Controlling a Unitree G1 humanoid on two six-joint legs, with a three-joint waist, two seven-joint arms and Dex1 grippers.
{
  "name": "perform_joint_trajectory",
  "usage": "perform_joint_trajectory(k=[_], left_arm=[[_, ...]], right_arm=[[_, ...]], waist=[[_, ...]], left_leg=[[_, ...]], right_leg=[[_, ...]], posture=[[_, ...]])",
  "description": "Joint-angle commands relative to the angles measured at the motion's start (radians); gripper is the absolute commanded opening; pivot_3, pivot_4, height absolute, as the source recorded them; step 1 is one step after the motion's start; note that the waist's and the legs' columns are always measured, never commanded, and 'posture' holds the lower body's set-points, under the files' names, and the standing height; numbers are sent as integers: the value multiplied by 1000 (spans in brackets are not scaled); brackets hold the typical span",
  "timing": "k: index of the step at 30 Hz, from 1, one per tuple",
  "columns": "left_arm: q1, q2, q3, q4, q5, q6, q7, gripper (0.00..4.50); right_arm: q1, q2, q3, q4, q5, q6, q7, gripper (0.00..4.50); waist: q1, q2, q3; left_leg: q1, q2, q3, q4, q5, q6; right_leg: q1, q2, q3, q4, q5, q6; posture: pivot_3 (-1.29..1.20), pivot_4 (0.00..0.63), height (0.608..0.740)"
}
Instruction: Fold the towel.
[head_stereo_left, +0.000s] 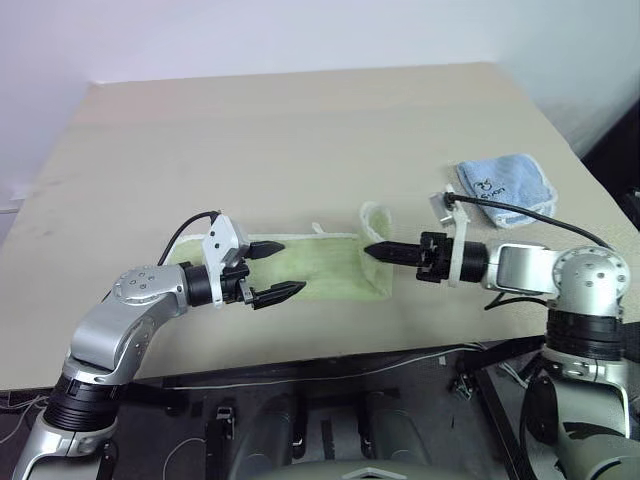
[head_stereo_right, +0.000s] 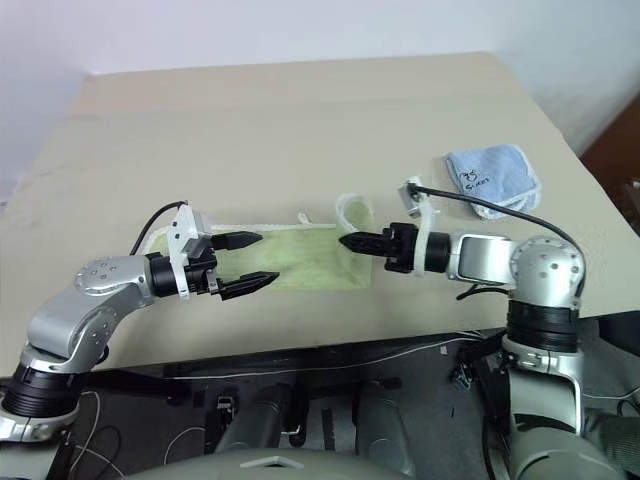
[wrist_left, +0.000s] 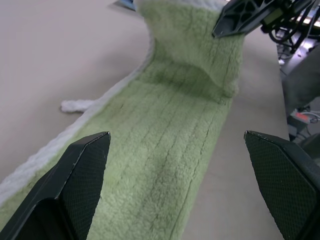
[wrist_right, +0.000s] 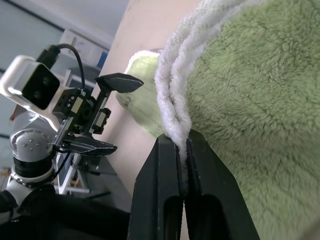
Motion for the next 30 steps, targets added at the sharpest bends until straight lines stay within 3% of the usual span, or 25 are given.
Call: perform_joint_trajectory(k=[1,9,30], left_arm=[[14,7,22,-17,8,-33,-7,4500],[34,15,53,13,17,-70,-18,4500],[30,34,84,86,44,-123,-45,4500]], right_arm=[[-23,29,87,-34,-69,-56,81,58],[-60,98,225,16,-240,-142,167,58],[-72,160,299,-8,-392,-203,341,58]], waist=[[0,0,0],[-1,0,0],[-2,0,0]], left_leg=[[0,0,0,-1,0,0],[0,0,1,-3,0,-1],[0,-1,1,-5,1,-2]], right_leg=[[0,0,0,0,0,0],[-3,0,1,0,0,0],[-4,0,1,1,2,3]], posture=[[0,150,740],[0,150,740],[0,150,740]])
